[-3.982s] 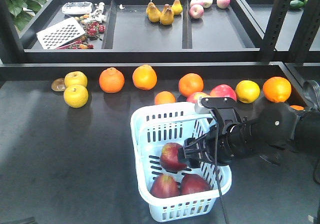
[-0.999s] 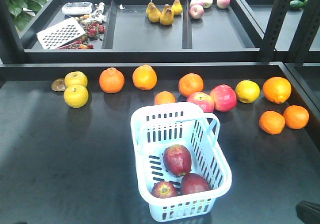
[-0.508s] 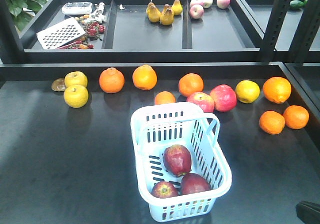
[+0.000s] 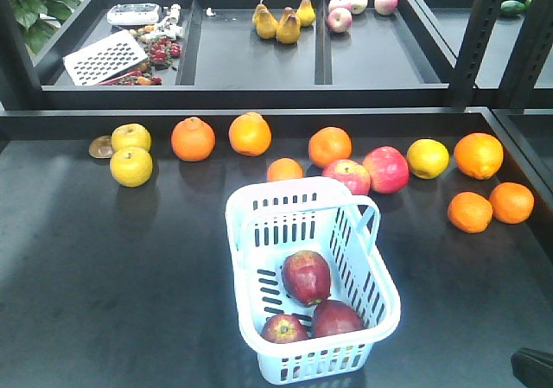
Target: Pick three apples into basket with both arms
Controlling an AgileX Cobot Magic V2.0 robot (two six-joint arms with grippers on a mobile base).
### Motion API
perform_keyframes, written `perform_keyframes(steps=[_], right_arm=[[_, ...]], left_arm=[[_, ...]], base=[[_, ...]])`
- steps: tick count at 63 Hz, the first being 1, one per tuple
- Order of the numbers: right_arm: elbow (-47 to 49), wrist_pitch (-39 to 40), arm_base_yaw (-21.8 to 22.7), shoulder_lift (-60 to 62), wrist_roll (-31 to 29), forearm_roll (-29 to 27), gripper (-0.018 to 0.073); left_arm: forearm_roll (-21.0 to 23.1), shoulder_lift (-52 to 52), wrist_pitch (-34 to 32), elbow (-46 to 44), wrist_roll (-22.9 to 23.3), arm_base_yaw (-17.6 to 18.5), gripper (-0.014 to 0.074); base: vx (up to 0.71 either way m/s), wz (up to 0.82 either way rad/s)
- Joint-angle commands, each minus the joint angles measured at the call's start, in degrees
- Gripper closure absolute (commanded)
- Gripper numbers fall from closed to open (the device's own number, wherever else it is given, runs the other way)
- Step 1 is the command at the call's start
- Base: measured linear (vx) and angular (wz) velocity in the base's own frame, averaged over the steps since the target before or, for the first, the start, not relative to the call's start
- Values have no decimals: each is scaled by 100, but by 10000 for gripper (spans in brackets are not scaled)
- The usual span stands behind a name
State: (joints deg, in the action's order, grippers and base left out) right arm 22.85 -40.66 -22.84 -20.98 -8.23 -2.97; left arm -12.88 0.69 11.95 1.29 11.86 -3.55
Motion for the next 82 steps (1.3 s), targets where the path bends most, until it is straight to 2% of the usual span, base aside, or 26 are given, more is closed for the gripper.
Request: perform_keyframes(steps=[1, 18, 82], right_arm=[[151, 365, -4, -42, -32, 15, 565], [151, 365, -4, -42, -32, 15, 565], [151, 355, -4, -42, -32, 15, 565]], left_arm=[[10, 96, -615, 57, 56, -9, 603], [10, 96, -1266, 57, 56, -4, 603], [10, 91, -1261, 57, 56, -4, 603]], base=[[0, 0], [0, 0], [0, 0]])
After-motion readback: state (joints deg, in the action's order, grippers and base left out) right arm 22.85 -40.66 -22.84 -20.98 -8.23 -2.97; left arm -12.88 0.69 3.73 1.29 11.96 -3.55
